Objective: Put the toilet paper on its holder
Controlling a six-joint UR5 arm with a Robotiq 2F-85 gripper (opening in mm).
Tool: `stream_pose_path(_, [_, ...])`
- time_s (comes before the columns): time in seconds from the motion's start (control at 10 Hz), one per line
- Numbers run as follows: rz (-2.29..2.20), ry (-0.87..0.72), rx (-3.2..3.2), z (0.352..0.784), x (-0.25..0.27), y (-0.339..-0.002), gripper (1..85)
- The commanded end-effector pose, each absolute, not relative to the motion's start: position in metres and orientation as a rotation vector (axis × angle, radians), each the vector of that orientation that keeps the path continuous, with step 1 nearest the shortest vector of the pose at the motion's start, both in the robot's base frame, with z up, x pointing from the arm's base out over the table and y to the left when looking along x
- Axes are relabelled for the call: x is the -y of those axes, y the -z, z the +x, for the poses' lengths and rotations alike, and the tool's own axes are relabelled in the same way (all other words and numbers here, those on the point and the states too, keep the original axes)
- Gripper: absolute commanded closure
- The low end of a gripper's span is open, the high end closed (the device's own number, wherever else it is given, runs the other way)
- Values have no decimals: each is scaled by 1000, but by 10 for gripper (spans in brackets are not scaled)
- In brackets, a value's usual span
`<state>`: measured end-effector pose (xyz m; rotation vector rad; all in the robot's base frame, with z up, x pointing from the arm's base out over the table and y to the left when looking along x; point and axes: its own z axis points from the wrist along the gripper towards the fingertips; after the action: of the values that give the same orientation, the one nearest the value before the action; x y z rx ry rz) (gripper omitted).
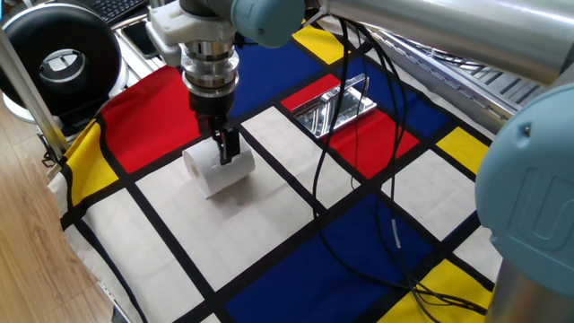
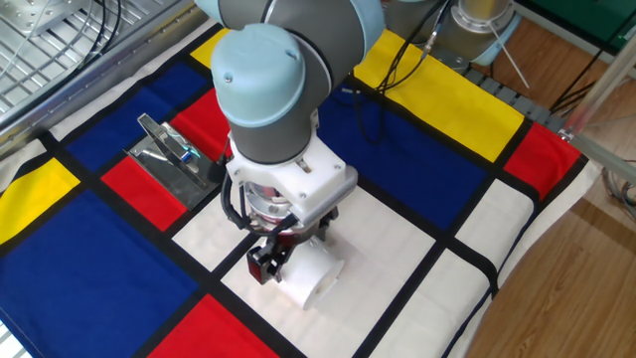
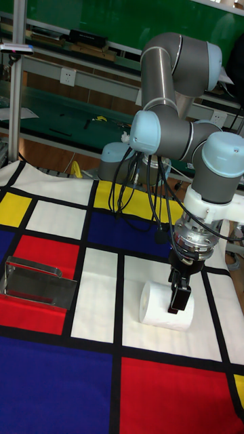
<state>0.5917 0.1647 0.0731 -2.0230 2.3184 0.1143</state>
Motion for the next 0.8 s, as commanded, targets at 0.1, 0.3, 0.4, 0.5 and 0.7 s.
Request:
stream_pose_path(0.1, [-2007, -104, -2312, 595, -160, -62, 7])
stream_pose_path(0.3, [-2004, -99, -2316, 597, -157, -55, 7])
stream_pose_path(0.4, [-2001, -89, -2313, 599, -157, -50, 7])
stream_pose_path(0.5, [-1994, -81, -2320, 601, -158, -45, 7])
stream_pose_path(0.7, [-1958, -64, -2340, 606, -163, -43, 43])
